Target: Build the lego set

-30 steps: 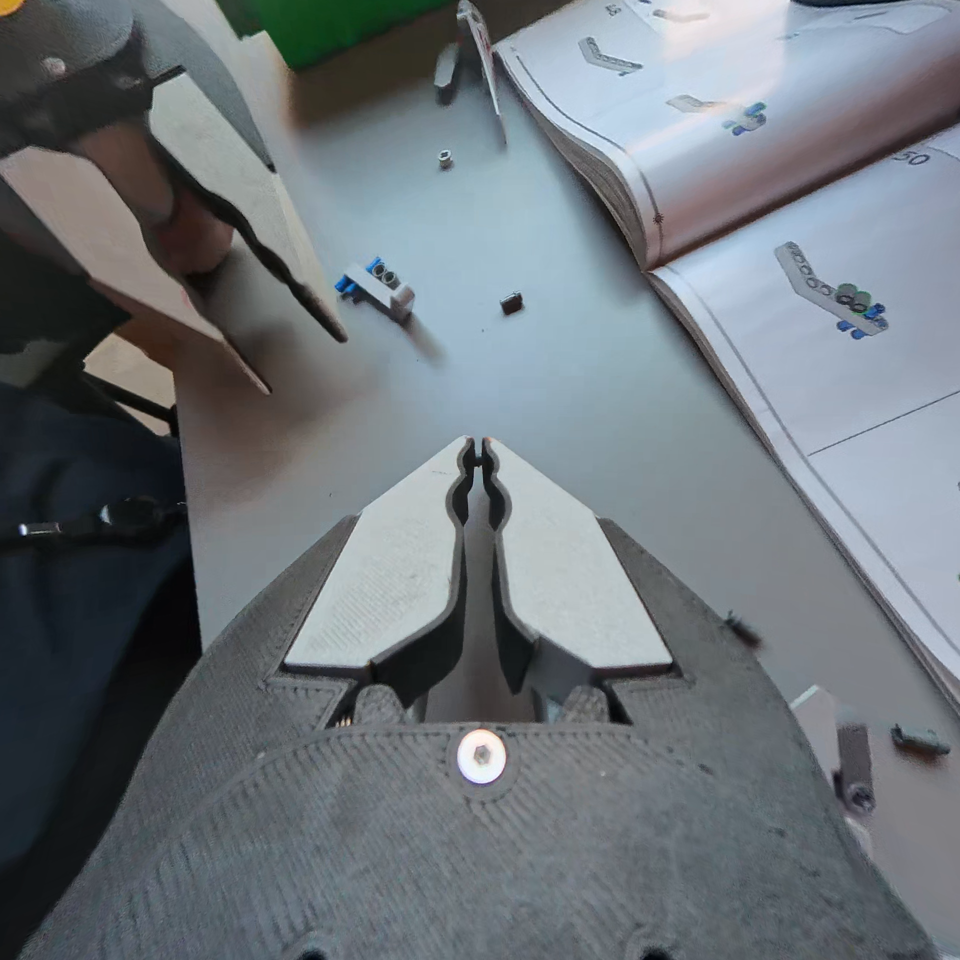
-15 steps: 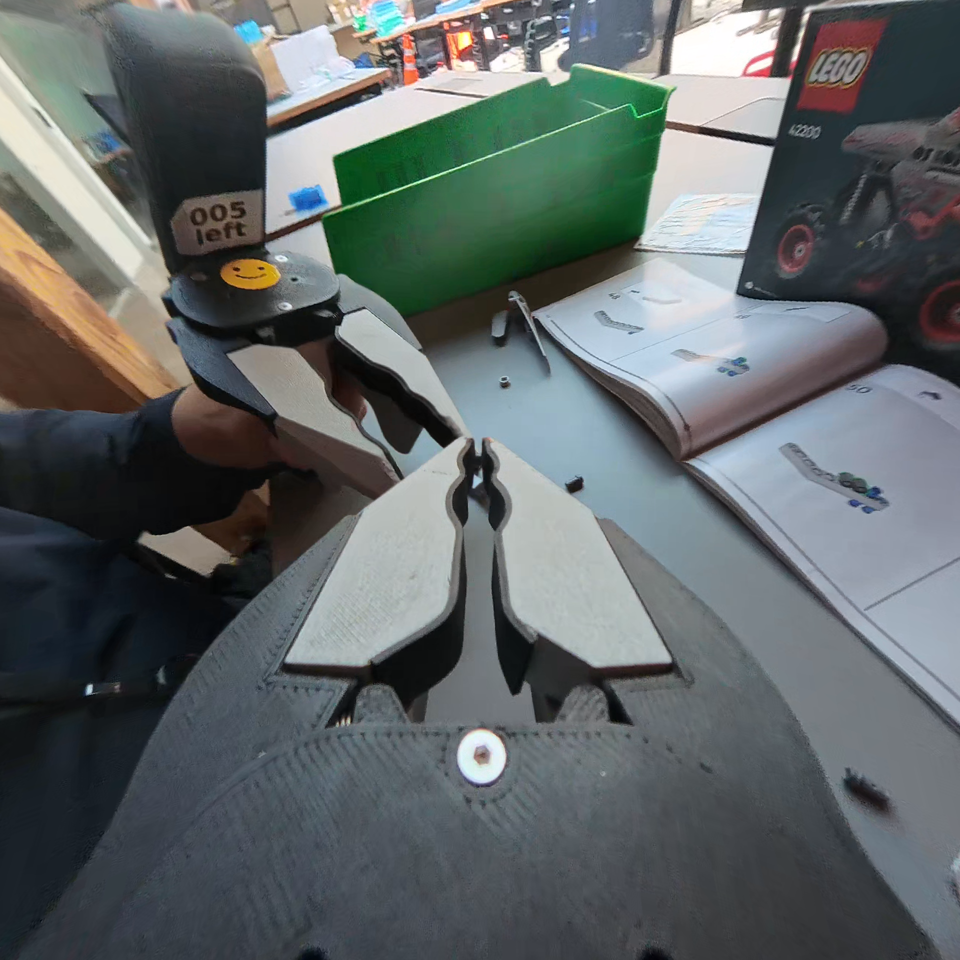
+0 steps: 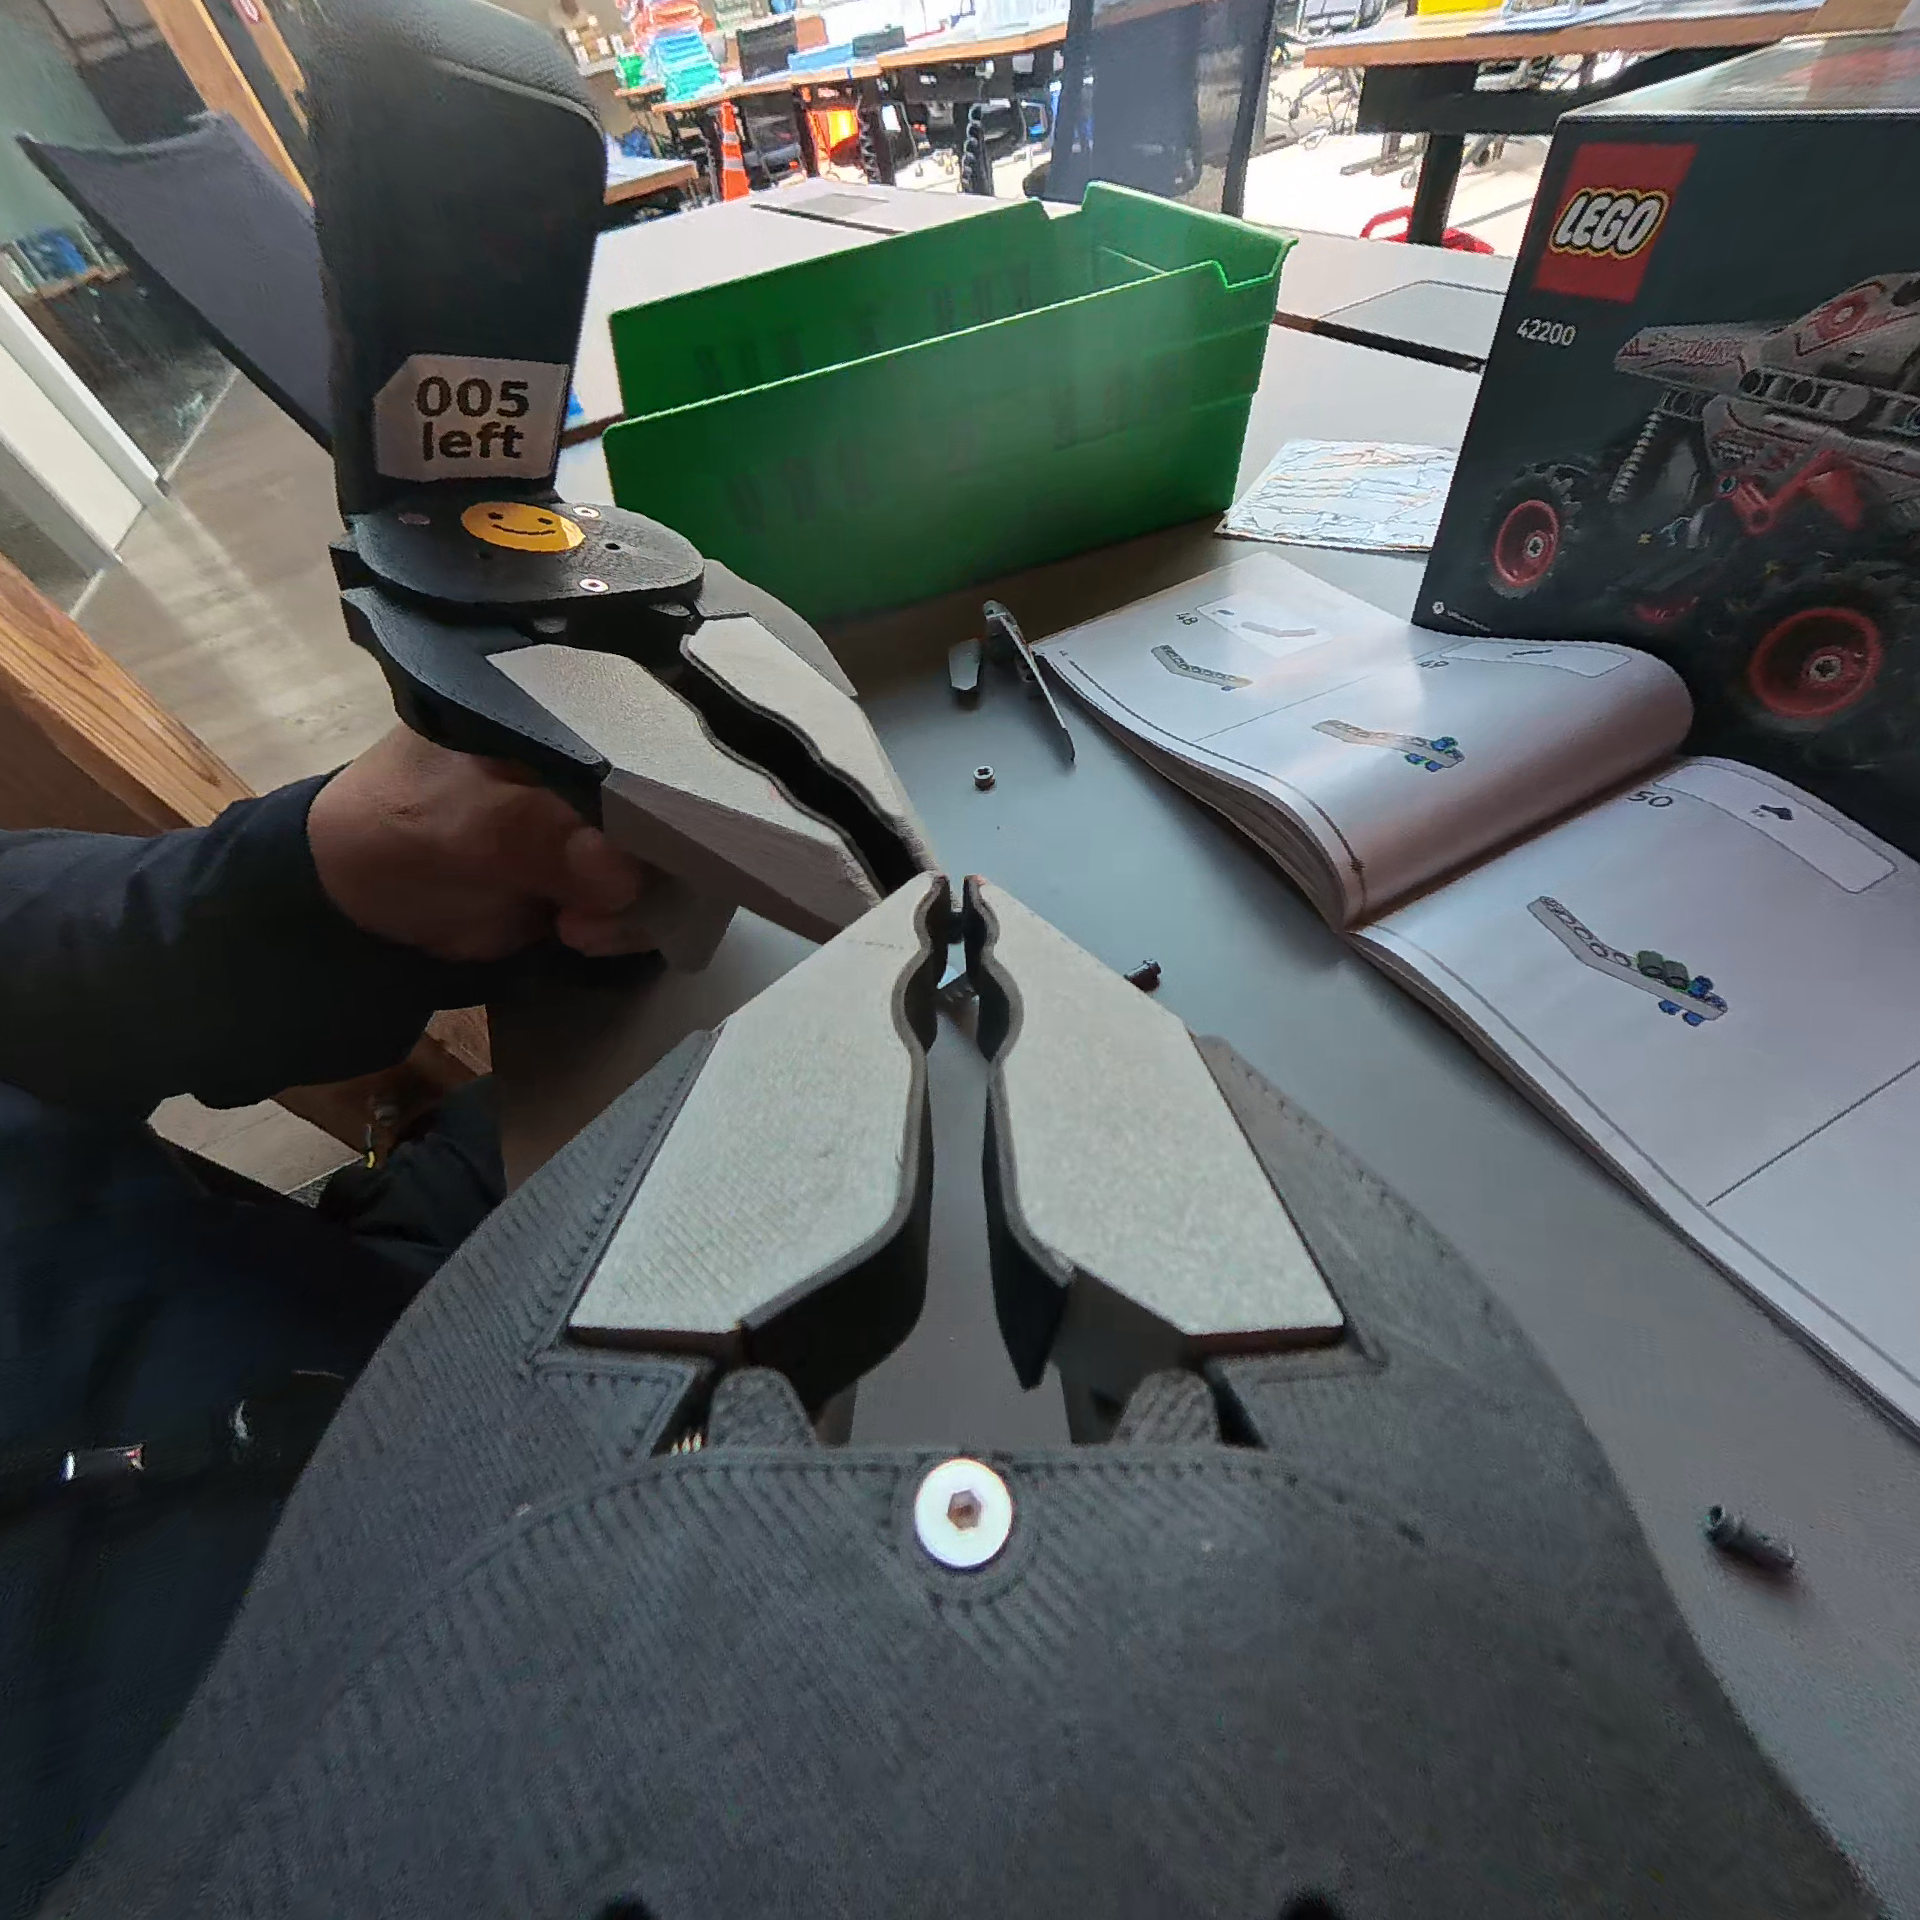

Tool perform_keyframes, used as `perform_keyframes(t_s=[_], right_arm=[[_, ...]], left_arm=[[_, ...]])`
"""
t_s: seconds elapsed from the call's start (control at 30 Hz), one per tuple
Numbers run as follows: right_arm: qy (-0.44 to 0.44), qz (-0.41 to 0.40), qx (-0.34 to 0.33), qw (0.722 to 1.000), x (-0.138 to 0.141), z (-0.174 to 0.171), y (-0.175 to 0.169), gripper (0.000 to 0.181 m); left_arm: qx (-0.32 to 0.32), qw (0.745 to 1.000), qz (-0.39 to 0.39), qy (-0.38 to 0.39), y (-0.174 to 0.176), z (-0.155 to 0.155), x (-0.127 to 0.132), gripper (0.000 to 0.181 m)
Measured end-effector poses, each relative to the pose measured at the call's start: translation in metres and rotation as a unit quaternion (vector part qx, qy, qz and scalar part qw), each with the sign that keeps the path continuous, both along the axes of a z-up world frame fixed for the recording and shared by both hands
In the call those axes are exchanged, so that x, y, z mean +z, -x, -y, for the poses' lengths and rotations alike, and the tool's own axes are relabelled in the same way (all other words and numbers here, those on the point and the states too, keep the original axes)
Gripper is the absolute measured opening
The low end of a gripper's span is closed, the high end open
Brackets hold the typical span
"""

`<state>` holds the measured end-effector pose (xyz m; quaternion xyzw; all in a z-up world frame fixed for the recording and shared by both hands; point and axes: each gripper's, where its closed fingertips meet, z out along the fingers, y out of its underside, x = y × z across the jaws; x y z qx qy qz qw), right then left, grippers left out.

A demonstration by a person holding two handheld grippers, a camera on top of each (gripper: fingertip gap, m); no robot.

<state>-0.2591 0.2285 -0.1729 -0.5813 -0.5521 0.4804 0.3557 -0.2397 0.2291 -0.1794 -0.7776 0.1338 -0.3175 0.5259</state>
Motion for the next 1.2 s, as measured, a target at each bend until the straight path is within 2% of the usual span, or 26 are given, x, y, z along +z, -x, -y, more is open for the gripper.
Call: perform_keyframes(t_s=[0.37, 0.57, 0.7, 0.87, 1.03, 1.1, 1.2], right_arm=[[-0.005, -0.017, -0.021, 1.0, 0.002, -0.002, -0.002, 0.0], [-0.005, -0.016, 0.032, 0.999, 0.0, 0.01, -0.007, 0.0], [-0.038, -0.007, 0.059, 0.998, -0.003, 0.016, -0.013, 0.002], [-0.152, 0.032, 0.113, 0.981, -0.011, 0.027, -0.027, 0.016], [-0.373, 0.069, 0.085, 0.921, -0.018, 0.025, -0.033, 0.008], [-0.411, 0.073, 0.103, 0.903, -0.02, 0.034, -0.034, 0.007], [-0.424, 0.069, 0.128, 0.894, -0.018, 0.047, -0.037, 0.007]], left_arm=[[-0.008, 1.0, 0.021, 0.003, -0.001, -0.001, 0.002, 0.002], [-0.078, 0.997, -0.002, 0.023, -0.009, 0.011, -0.001, 0.001], [-0.107, 0.993, -0.021, 0.048, -0.008, 0.017, -0.007, 0.001], [-0.153, 0.984, -0.032, 0.08, -0.01, 0.028, -0.014, 0.001], [-0.201, 0.972, -0.02, 0.118, -0.015, 0.041, -0.021, 0.001], [-0.227, 0.966, -0.008, 0.126, -0.02, 0.047, -0.02, 0.001], [-0.247, 0.959, -0.014, 0.135, -0.024, 0.053, -0.024, 0.001]])
